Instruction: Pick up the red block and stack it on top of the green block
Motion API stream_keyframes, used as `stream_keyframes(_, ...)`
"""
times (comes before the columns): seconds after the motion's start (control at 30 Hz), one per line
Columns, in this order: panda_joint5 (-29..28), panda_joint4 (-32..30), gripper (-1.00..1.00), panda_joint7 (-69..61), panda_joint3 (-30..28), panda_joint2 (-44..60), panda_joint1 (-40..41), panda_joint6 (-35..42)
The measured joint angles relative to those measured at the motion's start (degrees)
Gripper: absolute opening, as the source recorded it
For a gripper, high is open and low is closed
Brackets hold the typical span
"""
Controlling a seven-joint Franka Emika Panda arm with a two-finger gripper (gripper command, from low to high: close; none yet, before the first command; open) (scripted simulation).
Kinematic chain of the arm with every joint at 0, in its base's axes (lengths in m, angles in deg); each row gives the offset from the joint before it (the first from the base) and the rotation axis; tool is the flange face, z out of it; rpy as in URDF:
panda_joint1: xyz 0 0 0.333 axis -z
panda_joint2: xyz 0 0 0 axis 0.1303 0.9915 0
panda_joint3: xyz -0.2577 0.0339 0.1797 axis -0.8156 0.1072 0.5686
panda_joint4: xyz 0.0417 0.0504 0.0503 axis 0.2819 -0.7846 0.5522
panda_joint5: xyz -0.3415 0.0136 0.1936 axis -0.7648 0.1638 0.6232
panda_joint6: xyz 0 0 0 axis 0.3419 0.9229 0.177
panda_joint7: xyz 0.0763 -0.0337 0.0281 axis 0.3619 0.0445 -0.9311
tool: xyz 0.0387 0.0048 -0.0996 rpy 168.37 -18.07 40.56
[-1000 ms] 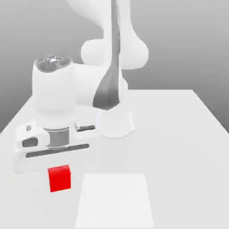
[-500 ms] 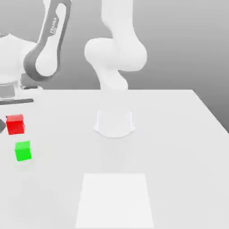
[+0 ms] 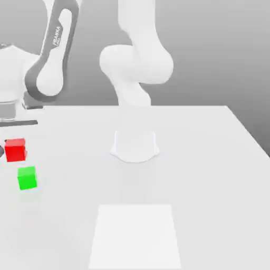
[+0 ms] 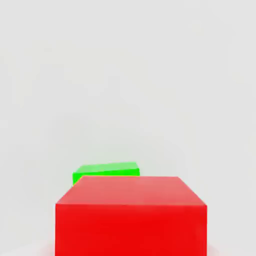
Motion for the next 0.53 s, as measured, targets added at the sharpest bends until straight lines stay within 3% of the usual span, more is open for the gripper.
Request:
stream_keyframes(0.47, 12.68, 0.27, -1.00, -9.15, 3.61, 8.96, 0.51, -5.38)
stream_keyframes(0.5, 13.47, 0.28, 1.00, -9.73, 4.09, 9.69, 0.75, -5.77)
stream_keyframes(0.53, 13.47, 0.28, 1.00, -9.73, 4.09, 9.69, 0.75, -5.77)
